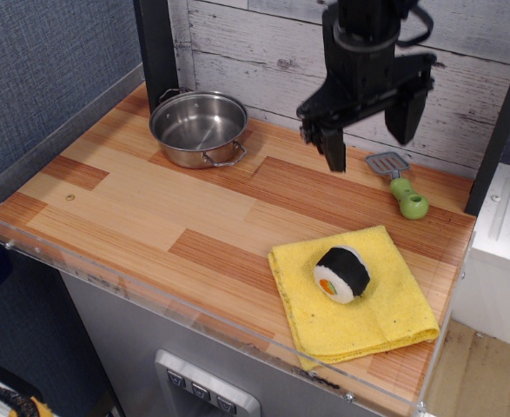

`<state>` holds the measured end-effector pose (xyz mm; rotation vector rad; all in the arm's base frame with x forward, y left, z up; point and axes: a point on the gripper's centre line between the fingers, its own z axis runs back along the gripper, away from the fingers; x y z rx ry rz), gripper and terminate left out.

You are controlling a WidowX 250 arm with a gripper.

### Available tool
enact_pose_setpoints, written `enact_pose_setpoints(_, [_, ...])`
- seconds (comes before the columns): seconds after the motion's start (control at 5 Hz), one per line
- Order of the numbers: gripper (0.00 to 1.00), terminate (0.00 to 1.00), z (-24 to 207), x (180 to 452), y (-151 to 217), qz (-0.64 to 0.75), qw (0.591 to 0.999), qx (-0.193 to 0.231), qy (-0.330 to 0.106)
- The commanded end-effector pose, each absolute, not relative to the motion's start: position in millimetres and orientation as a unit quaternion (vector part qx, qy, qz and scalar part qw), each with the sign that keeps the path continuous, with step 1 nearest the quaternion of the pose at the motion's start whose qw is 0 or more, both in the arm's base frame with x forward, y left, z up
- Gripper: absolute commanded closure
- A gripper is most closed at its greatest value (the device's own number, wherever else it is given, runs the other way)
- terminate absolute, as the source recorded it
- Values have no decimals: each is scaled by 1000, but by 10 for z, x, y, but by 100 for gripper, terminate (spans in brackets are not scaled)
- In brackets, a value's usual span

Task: Move spatula to center front edge of counter left of yellow cloth

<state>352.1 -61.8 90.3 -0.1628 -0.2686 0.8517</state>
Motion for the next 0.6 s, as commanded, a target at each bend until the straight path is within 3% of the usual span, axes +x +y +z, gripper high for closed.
enact_pose_setpoints(0.0, [0, 0, 788, 3832, -860, 388, 906, -100, -135])
enact_pose_setpoints(0.4, [0, 0, 592, 4003, -930, 391, 906, -90, -137])
